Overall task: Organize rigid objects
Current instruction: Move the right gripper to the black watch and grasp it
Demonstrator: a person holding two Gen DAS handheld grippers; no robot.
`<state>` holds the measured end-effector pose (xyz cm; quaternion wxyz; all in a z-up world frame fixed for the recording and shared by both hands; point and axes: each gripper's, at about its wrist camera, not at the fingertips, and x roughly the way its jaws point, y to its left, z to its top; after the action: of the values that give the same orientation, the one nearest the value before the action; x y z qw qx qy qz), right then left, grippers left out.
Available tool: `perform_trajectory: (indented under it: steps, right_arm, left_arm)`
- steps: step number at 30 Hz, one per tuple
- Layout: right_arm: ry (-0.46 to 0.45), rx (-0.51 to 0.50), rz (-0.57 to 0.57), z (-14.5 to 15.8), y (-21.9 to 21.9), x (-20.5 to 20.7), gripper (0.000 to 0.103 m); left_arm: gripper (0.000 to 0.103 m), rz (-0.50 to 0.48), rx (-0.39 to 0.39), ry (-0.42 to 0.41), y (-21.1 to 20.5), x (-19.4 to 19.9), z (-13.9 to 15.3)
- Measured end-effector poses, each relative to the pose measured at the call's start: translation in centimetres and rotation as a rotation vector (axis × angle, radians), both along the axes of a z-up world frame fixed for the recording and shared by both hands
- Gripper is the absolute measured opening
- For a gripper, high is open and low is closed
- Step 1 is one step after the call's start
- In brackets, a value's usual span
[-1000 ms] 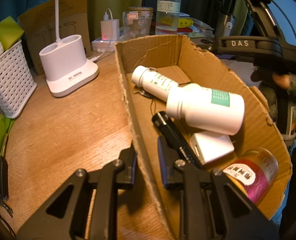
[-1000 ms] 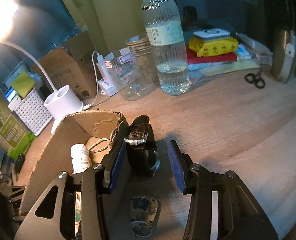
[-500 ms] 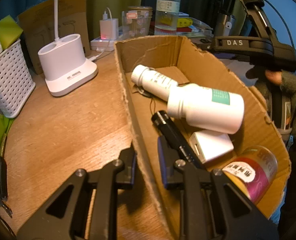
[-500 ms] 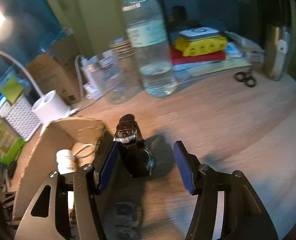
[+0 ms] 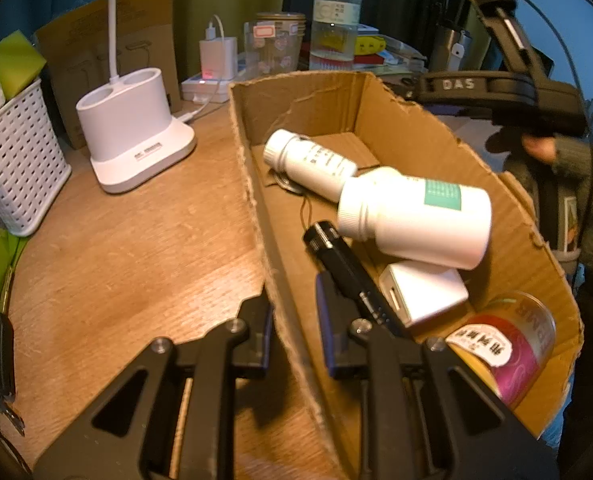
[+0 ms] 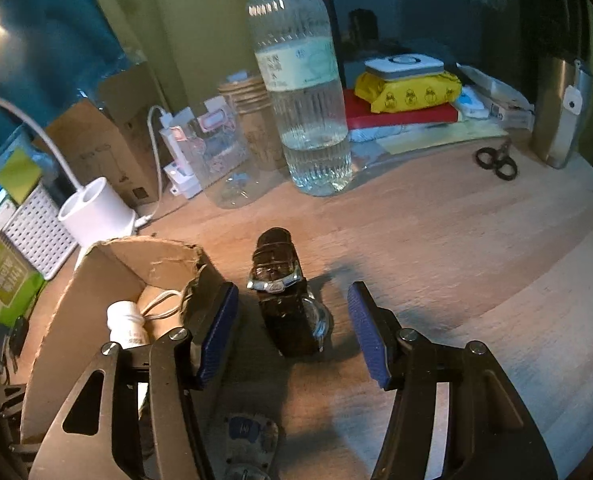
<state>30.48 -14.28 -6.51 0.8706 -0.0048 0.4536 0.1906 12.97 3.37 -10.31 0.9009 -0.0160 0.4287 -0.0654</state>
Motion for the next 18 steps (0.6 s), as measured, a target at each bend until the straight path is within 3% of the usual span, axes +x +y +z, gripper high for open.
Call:
perform_trajectory:
  steps: [2,4,8,18]
  right_arm:
    - [0.008,0.006,-0.011,-0.4,0.0,0.2,0.038]
    - [0.007,0.003,-0.01,-0.5,0.1,0.1,0.027]
    - [-0.041,-0.061,-0.022,0.2,0.4,-0.7,0.022]
    - [-0.135,-0.083,0.014,3.7,0.6,-4.3,0.021]
  left_arm:
    - [0.02,0.0,0.0,0.0,0.0,0.0,0.0]
    - [0.02,0.0,0.0,0.0,-0.1,0.0,0.0]
    - [0.02,0.0,0.0,0.0,0.0,0.0,0.0]
    - [0.02,0.0,0.0,0.0,0.0,0.0,0.0]
